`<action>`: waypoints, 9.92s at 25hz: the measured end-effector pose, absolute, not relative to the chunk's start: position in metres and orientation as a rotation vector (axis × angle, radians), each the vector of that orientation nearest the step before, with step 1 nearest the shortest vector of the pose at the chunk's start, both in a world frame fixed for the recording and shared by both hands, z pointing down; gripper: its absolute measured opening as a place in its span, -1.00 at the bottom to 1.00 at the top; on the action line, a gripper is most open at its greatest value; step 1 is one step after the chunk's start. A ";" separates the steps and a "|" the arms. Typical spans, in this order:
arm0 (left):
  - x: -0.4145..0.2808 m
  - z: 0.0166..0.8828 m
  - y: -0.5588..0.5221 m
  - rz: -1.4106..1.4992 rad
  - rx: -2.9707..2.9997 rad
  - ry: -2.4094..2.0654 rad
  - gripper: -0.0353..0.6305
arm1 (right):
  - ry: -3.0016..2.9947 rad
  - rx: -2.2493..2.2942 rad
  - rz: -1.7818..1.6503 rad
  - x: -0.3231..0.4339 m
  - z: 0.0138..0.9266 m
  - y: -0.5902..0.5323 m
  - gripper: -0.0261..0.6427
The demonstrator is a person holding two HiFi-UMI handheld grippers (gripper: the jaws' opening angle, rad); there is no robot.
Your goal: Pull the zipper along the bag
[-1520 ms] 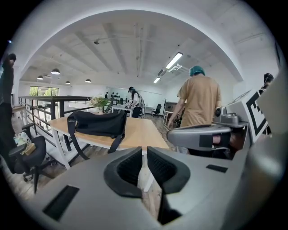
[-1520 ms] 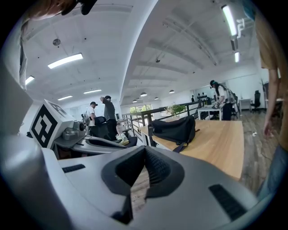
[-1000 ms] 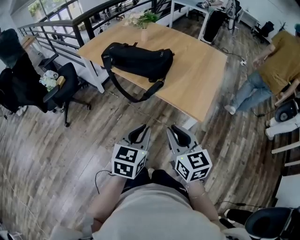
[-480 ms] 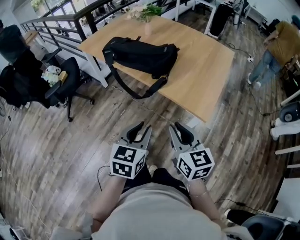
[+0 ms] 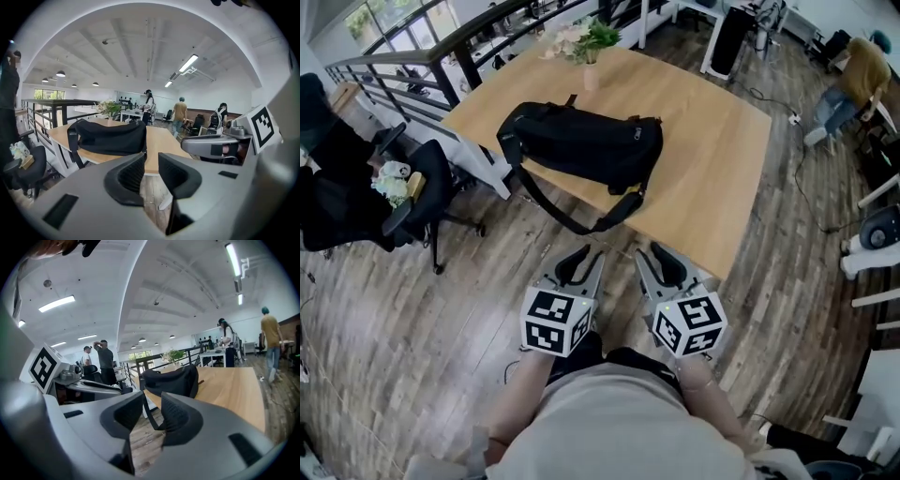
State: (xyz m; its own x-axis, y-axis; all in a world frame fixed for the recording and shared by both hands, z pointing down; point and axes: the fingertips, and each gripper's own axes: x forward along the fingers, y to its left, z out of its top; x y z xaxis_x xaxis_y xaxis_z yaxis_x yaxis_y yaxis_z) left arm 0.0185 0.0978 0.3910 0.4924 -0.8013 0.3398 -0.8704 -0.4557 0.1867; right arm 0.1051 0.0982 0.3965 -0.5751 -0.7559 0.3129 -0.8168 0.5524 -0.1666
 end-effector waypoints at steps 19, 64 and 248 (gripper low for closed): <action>-0.018 0.398 -0.021 0.324 2.507 -1.149 -0.59 | -2.489 1.515 0.480 0.054 0.387 -0.013 -0.54; 0.077 0.392 -0.192 0.487 2.691 -1.100 -0.59 | -2.517 1.383 0.764 0.133 0.419 -0.189 -0.39; -0.138 0.392 -0.224 0.480 2.555 -1.301 -0.83 | -2.296 0.765 0.011 -0.064 0.416 -0.216 -0.82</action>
